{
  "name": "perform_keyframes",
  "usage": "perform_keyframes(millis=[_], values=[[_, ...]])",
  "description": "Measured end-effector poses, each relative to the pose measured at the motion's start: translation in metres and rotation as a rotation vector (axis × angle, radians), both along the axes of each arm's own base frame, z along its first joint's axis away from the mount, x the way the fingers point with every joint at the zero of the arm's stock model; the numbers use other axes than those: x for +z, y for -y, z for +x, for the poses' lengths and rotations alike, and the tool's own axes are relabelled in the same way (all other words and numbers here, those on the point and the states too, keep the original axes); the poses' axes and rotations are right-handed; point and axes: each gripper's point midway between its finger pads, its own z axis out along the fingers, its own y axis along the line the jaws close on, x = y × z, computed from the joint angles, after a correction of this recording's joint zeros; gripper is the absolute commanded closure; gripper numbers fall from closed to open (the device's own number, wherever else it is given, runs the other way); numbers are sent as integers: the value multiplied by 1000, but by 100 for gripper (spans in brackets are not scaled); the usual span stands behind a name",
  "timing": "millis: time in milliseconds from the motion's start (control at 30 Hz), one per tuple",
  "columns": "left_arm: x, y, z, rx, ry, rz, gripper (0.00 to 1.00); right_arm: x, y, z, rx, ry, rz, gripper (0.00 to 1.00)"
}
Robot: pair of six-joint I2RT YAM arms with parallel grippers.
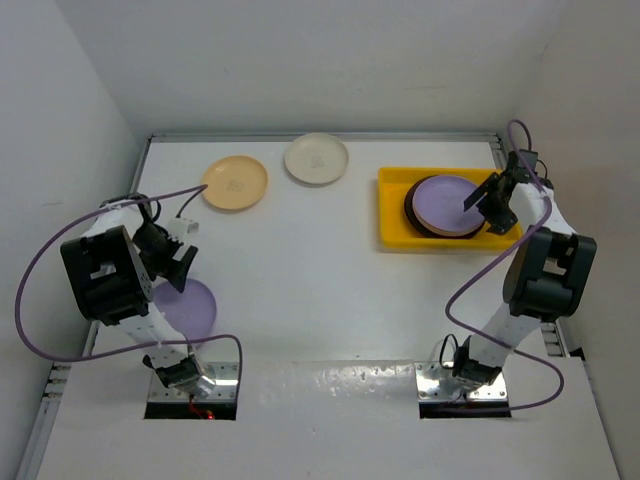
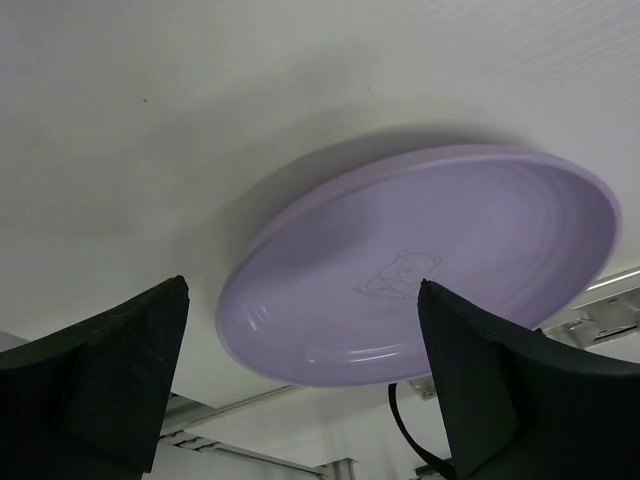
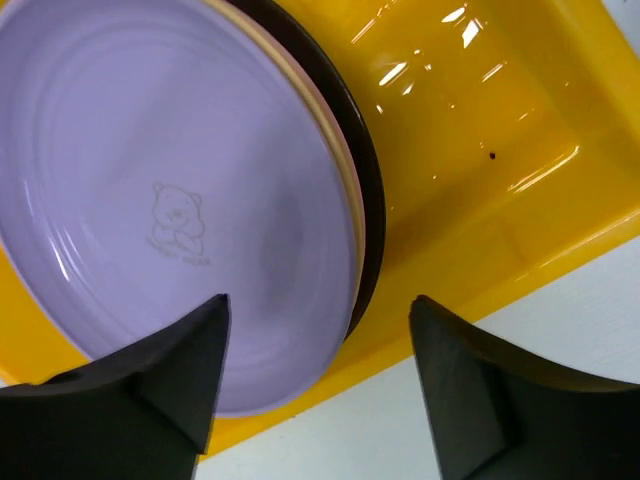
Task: Place the plates into the plastic bin on the countertop
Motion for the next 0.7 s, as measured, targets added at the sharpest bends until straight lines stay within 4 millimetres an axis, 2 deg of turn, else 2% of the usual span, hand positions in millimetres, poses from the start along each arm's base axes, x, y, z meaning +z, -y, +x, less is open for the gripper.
perform_keyframes(millis=[67,267,333,367,400,500,533,633,700], values=[[-4,-1,-4,-5,-5,3,11,4,1,0,21,-9,-13,18],[-25,-4,-22,-18,-68,16,35,16,1,-2,85,-22,-97,18],[-33,-10,-26,1,-88,37,41,29,-5,-2,121,0,-137,18],[-37,-15,-27,14,-94,52,51,39,-10,-1,144,22,-158,18],[-39,-18,-28,26,-100,63,58,48,-16,-1,167,45,-176,18],[-40,-25,-26,51,-91,83,96,77,-36,-1,239,121,-238,19],[-38,-24,-27,46,-103,75,100,87,-48,0,275,149,-259,21],[-33,-14,-24,52,-109,3,100,104,-81,1,377,214,-297,22],[-26,-5,-12,61,-83,-54,100,108,-112,1,472,249,-309,22]])
